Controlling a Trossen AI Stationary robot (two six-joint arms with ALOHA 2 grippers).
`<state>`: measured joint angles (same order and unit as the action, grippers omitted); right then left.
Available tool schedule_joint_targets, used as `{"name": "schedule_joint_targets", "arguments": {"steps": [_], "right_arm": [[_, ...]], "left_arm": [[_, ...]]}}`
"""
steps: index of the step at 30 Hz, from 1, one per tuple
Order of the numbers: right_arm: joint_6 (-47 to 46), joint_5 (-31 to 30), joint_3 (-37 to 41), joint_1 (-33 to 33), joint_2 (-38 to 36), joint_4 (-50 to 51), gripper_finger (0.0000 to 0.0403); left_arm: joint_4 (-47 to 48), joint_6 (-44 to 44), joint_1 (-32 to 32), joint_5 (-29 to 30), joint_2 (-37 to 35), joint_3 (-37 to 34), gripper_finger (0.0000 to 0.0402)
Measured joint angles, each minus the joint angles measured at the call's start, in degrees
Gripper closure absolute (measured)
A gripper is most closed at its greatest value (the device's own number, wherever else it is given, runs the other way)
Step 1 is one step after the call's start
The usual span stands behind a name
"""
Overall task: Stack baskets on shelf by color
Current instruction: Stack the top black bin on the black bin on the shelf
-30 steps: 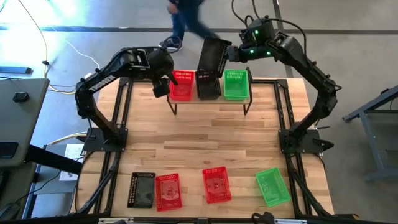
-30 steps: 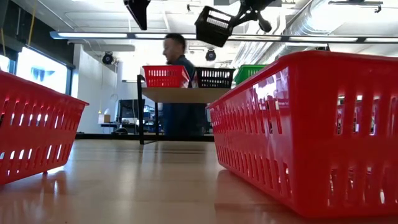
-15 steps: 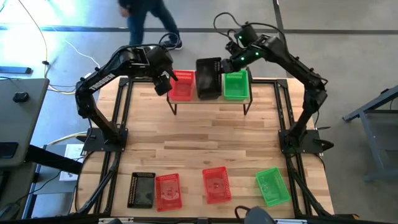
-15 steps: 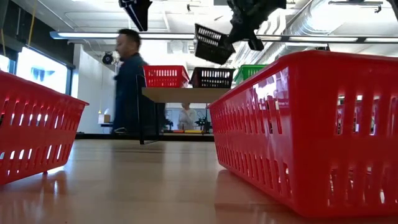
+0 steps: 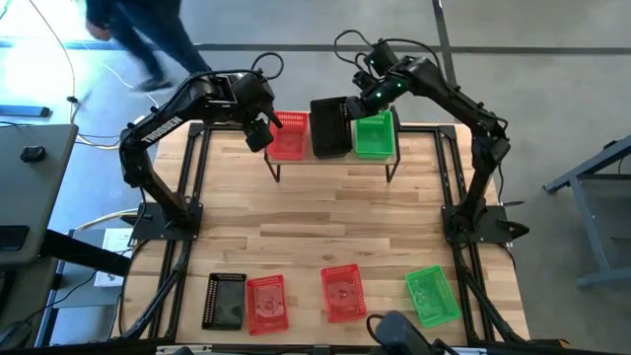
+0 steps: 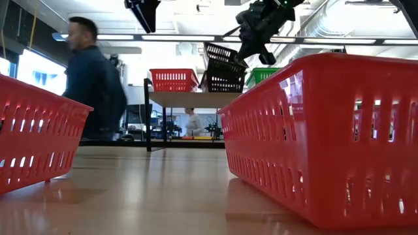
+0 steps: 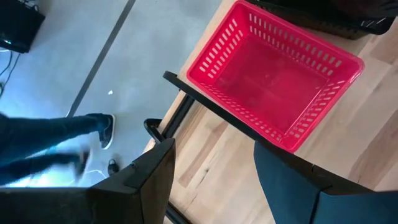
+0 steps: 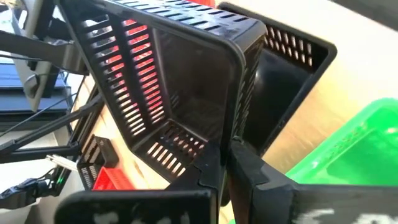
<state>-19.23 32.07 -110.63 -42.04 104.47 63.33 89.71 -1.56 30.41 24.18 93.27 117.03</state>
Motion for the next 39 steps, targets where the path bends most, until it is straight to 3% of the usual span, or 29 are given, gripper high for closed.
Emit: {"name": "schedule_joint_targets", "arguments": {"steps": [27,39], "right_arm": [[-6.46,-2.0,0.02,0.09,0.28,4.64,0.0401],[-7.79,-2.03,0.02,0.09,0.26,3.25,0.0328]], "left_arm": [[0.0,0.02,0.0,-0.13,0.04,0.0,0.0194],[0.0,0.22,0.0,-0.09,0.04,0.0,0.0194]]}}
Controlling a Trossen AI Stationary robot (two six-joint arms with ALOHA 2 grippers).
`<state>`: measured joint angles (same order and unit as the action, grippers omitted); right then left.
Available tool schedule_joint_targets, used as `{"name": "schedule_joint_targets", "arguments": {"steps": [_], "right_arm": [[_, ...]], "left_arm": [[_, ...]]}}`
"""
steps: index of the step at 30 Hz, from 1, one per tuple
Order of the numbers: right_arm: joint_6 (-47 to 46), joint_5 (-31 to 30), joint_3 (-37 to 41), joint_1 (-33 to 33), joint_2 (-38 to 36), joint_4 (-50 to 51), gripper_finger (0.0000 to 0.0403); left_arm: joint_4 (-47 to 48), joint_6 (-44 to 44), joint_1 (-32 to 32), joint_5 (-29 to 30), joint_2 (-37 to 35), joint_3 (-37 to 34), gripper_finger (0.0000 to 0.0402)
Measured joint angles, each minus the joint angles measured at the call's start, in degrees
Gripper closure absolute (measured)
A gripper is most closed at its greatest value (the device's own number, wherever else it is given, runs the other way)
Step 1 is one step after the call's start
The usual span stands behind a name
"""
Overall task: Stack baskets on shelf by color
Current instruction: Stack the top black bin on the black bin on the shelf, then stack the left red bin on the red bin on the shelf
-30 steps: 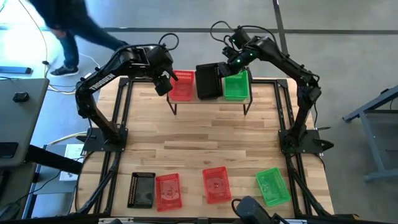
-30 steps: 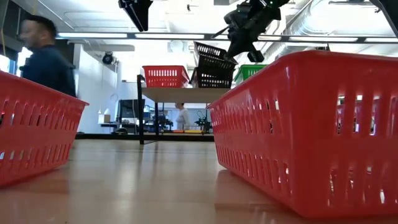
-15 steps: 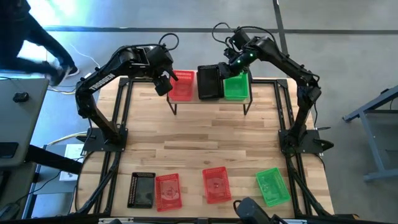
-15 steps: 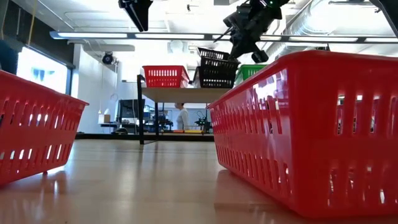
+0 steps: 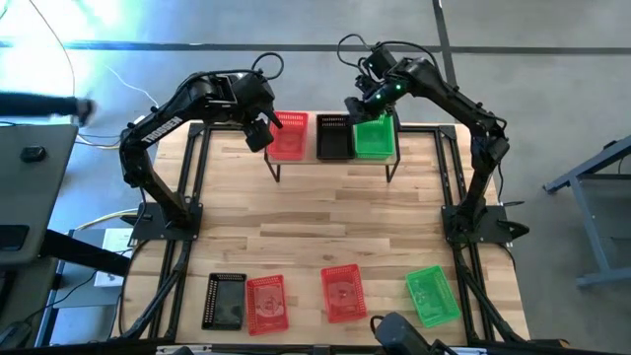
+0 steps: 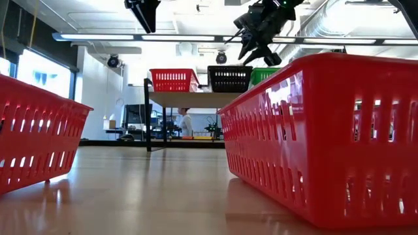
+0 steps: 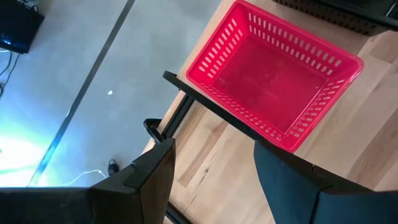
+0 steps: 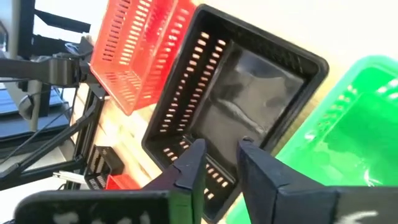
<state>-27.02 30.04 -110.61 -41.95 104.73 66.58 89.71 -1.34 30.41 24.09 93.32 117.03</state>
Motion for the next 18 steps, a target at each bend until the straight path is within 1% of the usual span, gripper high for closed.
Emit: {"name": "schedule_joint_targets", "arguments": {"steps": [6,12,16,18], "right_arm": [[2.22,0.22,-1.49,-0.04,-0.09,-0.11,0.031],[8.06,-0.06,-7.15,1.12,-0.15,2.6,0.0308],[13.76,-3.06,-11.13,4.39,-0.15,8.07,0.0308],[15.93,-5.43,-12.39,6.48,-0.15,11.47,0.0308]], "left_arm": [[0.0,-0.02,0.0,0.03,0.0,0.0,0.0194],[0.16,0.0,-0.19,-0.23,0.0,-0.01,0.0194],[0.25,1.5,-1.29,-6.5,-0.39,-0.13,0.0194],[0.26,1.98,-2.36,-8.35,-1.1,-0.15,0.0194]]}}
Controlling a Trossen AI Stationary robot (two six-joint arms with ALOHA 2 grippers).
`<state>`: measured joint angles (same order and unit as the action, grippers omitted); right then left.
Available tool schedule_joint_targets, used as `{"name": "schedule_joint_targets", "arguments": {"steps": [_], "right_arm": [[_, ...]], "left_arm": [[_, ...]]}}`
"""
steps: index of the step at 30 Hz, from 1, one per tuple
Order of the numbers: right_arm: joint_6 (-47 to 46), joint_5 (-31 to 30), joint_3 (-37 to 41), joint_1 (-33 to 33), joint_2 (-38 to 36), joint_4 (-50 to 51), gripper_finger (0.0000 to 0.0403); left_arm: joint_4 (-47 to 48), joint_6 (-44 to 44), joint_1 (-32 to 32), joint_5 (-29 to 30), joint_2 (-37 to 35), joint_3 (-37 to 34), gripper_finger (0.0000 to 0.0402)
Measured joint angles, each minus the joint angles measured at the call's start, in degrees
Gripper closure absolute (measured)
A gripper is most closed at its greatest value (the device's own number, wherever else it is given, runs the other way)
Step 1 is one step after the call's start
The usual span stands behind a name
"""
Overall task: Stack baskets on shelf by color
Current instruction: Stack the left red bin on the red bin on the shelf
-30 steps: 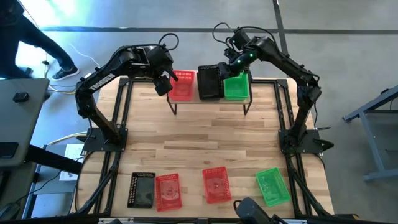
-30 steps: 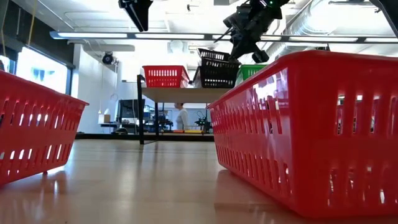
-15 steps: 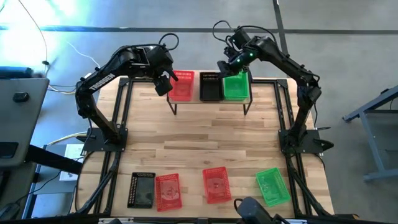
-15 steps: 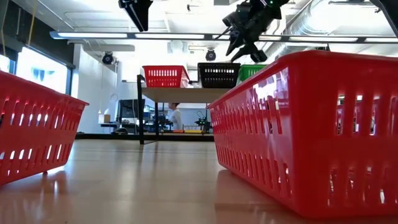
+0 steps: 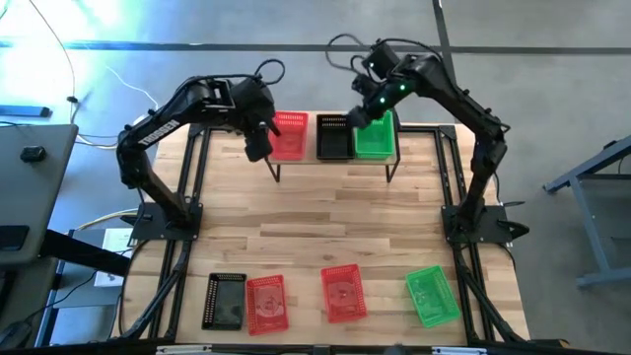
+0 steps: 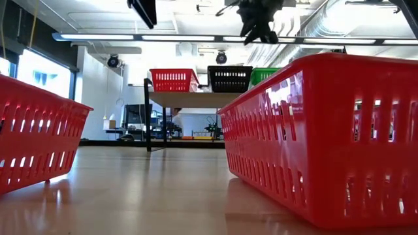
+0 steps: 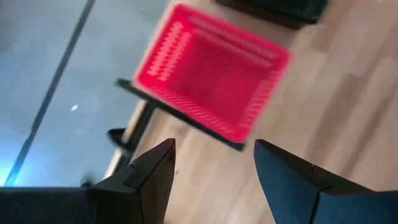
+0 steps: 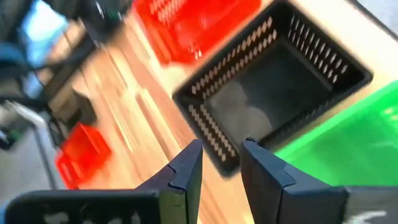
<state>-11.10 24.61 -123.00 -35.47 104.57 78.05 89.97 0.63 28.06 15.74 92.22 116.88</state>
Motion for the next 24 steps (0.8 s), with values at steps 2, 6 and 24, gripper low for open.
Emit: {"name": "schedule_joint_targets", "arguments": {"steps": [2,6,24], "right_arm": [[1.26,-2.67,-0.38,2.37,-0.04,2.42,0.0308],[1.69,-7.09,0.34,7.48,-0.04,5.67,0.0308],[-14.99,-22.99,2.09,27.06,0.0,5.25,0.0308]], "left_arm": [[0.02,-0.01,-1.14,-0.23,-0.65,0.01,0.0194],[0.02,-0.49,-3.53,-0.54,-2.17,-0.01,0.0194],[-10.96,-8.93,-17.0,-9.47,-19.23,-30.66,0.0194]]}}
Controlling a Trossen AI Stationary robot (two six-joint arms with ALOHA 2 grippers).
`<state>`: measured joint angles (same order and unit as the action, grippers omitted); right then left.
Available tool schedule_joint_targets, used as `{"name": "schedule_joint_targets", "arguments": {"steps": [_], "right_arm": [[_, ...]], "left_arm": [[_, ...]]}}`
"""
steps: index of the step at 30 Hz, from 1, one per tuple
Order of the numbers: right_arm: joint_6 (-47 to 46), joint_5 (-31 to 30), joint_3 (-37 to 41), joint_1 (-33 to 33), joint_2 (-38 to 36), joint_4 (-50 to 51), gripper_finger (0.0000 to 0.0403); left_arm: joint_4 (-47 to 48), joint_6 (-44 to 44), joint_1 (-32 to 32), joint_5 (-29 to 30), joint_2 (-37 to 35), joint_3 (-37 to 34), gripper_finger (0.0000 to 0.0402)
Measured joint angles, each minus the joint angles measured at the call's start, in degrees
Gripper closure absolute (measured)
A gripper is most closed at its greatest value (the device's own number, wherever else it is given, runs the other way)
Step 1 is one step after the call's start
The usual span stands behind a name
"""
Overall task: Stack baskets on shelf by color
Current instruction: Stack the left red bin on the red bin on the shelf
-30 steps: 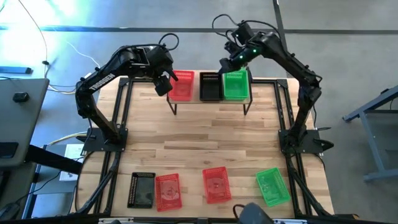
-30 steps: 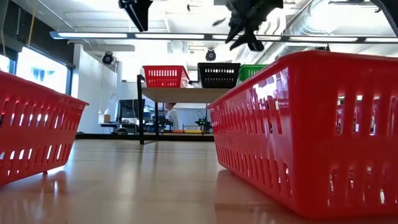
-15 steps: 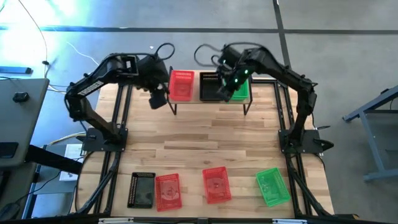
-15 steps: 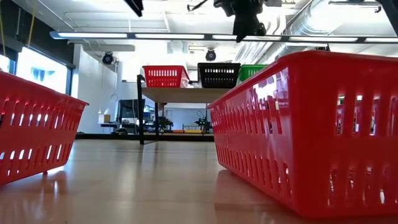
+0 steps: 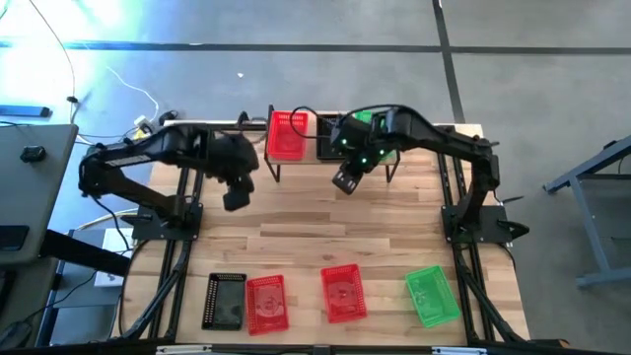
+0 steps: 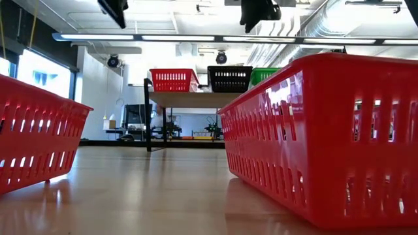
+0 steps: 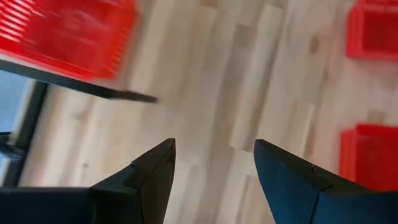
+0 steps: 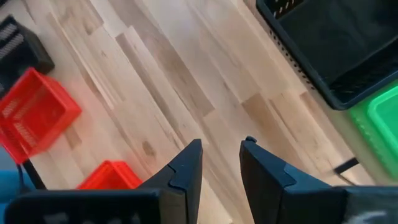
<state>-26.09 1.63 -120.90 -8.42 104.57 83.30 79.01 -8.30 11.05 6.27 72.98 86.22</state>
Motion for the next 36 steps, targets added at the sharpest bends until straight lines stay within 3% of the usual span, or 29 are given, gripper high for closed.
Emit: {"name": "schedule_joint_targets", "arguments": {"steps": [9,18,25,30,36], "right_arm": [[-4.0,-2.88,0.0,4.54,0.0,-1.28,0.0308],[-4.98,-1.63,0.02,6.05,0.0,-1.26,0.0308],[-3.41,1.51,0.02,6.6,0.0,-1.23,0.0308],[-0.05,1.86,0.02,6.7,0.02,-0.93,0.0308],[2.32,1.84,0.02,6.7,0.02,-0.82,0.0308]], "left_arm": [[-3.18,-10.65,-9.7,-0.5,-0.29,-8.82,0.0194],[-4.66,-41.24,-20.98,-0.75,-0.26,-14.22,0.0194],[-10.99,-65.49,-31.58,-0.52,-0.23,-17.09,0.0199],[-12.73,-79.85,-38.74,3.61,1.57,-17.08,0.021],[-14.81,-90.91,-45.54,3.79,6.2,-17.07,0.022]]}}
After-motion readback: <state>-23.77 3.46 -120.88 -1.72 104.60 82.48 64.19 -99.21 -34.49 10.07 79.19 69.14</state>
